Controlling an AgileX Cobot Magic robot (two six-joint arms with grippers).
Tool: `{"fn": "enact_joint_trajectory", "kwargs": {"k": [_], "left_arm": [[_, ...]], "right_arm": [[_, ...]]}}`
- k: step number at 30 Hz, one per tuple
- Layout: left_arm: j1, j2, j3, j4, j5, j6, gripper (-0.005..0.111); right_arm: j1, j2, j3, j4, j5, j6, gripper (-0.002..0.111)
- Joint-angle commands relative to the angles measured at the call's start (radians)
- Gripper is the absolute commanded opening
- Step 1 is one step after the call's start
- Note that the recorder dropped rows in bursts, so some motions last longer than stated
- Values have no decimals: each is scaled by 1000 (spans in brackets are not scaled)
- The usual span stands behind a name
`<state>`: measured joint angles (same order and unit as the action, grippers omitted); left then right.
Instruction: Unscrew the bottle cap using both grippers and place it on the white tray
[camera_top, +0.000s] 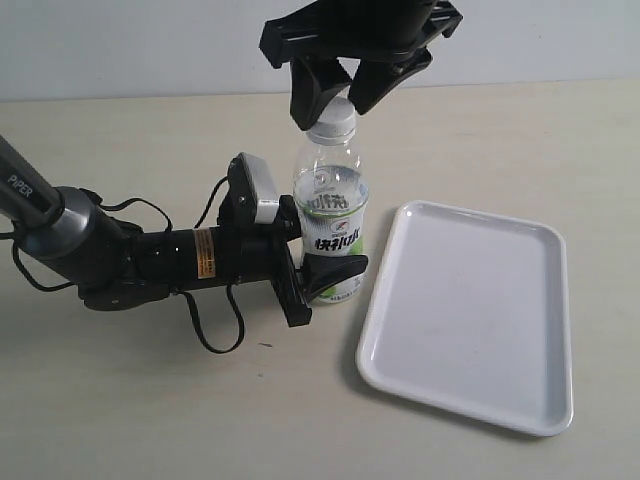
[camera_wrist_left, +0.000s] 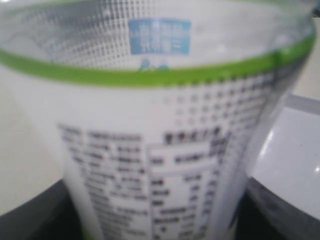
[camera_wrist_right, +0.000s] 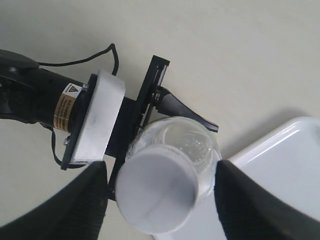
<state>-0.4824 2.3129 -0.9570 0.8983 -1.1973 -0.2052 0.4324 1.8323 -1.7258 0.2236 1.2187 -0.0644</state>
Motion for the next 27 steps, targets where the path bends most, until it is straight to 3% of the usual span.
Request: {"fn": "enact_joint_trajectory", "kwargs": {"k": [1,8,21,24,27], "left_arm": [[-7,0,0,4,37,12,0],[-7,0,0,4,37,12,0],[-7,0,0,4,39,12,0],[-7,0,0,4,39,12,0],[-7,0,0,4,39,12,0]], "right_arm": [[4,-3,-8,22,-24,-12,59],[4,-3,-8,-65,-3,-29,51],[25,-3,-8,-43,2,-84,55],[25,-3,-8,-47,2,-84,50],[27,-3,-8,-47,2,-114,34]]}}
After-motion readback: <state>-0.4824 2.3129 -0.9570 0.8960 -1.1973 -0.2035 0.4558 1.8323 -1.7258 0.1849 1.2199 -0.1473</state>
